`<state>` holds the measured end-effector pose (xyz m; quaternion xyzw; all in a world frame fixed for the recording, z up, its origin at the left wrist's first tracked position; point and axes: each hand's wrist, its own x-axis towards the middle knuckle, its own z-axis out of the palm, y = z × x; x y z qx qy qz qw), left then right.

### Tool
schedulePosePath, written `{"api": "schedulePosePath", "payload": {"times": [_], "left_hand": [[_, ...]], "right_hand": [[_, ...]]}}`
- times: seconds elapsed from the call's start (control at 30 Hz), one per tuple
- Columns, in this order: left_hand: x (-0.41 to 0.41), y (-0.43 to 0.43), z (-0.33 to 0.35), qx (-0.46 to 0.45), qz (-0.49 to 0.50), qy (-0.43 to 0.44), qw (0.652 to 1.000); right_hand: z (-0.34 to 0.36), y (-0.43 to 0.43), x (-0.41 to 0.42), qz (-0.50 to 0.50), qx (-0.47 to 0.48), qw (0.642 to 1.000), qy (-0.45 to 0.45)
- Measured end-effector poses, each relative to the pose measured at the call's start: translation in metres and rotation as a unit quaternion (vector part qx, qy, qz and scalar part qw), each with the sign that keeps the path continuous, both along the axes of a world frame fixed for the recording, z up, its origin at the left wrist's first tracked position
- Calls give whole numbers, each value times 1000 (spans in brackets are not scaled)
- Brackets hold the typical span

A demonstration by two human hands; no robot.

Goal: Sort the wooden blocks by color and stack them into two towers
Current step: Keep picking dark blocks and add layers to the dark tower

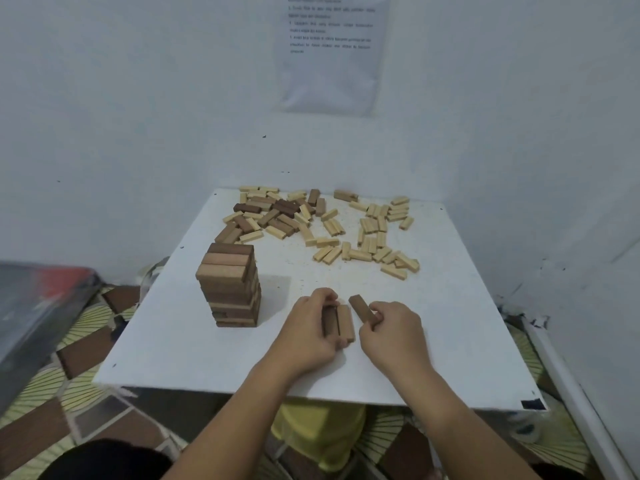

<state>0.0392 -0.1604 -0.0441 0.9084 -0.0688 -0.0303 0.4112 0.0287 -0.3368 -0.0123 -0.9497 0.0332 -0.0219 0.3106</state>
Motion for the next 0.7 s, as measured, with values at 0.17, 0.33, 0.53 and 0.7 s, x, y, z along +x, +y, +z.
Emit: {"api": "schedulePosePath", "payload": {"times": [0.17, 0.33, 0.53, 0.7], "left_hand": [[-22, 3, 1, -2, -13, -9, 1000], [-32, 11, 1, 8, -30, -9, 999], [-32, 15, 10, 25, -44, -8, 999], [-28, 20, 11, 20, -60, -5, 998]], "right_hand": [[-4, 4, -24, 38, 19, 999, 17], [-5, -7, -37, 71, 58, 995, 31], [6, -13, -18, 132, 4, 987, 90], [16, -8, -2, 210, -48, 969, 119]]}}
